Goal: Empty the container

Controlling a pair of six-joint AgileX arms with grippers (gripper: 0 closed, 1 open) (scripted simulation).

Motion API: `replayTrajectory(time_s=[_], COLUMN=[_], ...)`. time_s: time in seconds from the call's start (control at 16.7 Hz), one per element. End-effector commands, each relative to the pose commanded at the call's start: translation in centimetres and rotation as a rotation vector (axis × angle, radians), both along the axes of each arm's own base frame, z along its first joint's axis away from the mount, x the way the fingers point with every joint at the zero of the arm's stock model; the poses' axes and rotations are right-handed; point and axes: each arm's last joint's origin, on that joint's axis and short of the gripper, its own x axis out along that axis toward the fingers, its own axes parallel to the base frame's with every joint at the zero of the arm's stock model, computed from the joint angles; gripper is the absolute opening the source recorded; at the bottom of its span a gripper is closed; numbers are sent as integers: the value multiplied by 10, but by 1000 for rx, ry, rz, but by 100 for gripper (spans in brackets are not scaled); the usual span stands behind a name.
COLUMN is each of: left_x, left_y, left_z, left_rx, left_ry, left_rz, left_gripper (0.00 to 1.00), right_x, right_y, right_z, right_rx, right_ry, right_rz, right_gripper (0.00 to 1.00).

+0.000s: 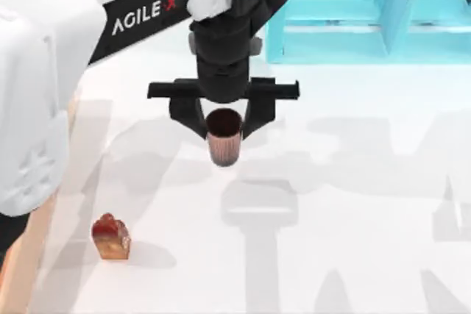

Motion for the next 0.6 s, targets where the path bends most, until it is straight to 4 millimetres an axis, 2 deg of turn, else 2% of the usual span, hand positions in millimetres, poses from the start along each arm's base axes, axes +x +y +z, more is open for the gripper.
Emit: replayTrajectory(time_s=[0.3, 0.54, 0.6], left_x=[0, 0, 0], left_y=[1, 1, 1], left_z=[-29, -29, -29], left_rx=[0, 0, 0], left_ry=[-4, -5, -5], left_rz=[5, 5, 5], left_gripper=[0, 0, 8], right_x=[0, 0, 0], right_y=[0, 0, 0], right_z=[0, 0, 0], right_rx=[0, 0, 0], right_ry=[0, 0, 0], right_rz=[0, 0, 0], right_gripper=[100, 100, 100])
